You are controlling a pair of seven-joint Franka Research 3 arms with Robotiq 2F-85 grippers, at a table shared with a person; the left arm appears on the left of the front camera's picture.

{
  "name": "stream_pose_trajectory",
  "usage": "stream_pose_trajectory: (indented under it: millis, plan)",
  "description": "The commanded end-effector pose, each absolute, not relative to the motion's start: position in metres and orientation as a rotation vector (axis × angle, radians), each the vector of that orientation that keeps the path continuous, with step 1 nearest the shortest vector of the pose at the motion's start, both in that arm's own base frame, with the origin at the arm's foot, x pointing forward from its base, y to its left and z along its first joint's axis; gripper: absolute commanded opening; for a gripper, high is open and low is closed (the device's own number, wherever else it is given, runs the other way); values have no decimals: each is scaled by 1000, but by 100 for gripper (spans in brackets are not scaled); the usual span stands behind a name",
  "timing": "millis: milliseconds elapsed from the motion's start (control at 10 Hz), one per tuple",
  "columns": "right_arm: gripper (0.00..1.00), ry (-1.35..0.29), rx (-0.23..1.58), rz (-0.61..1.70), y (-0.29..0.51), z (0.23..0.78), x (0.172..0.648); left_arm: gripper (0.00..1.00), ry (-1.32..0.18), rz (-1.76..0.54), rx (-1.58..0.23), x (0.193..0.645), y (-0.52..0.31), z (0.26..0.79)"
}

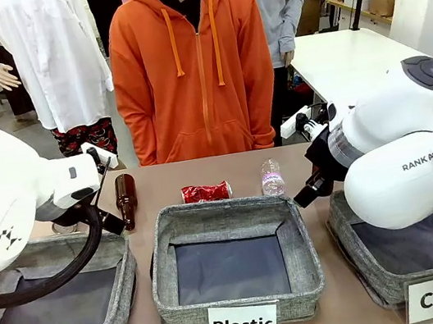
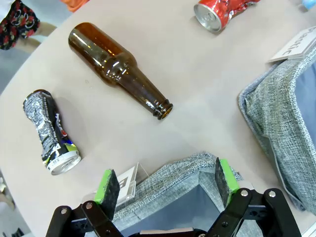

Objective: Sort the can waste into the basket.
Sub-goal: Pick up the can waste from the table and place it in the right Fabric basket.

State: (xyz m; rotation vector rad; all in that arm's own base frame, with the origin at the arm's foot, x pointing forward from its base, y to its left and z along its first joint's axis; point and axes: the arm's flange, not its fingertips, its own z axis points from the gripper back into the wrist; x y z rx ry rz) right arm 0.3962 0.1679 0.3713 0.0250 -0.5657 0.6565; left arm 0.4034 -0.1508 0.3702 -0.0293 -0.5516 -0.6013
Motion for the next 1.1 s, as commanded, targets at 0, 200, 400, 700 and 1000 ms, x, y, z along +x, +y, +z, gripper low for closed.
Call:
stream_pose_trajectory:
  millis: [0,200,400,700,1000]
  plan:
    - [100,-566,25,656,168,371,396,100,-552,-601,-29,403,-151,370]
    - [100,-566,25,656,168,371,396,100,-552,-601,-29,403,-151,370]
    - [100,-566,25,656,168,371,396,100,-552,-601,-29,403,-151,370]
    - [100,-566,25,656,168,371,396,100,-552,-601,-29,403,-151,370]
    - [100,-566,25,657,168,371,396,100,-552,-601,-29,403,-151,370]
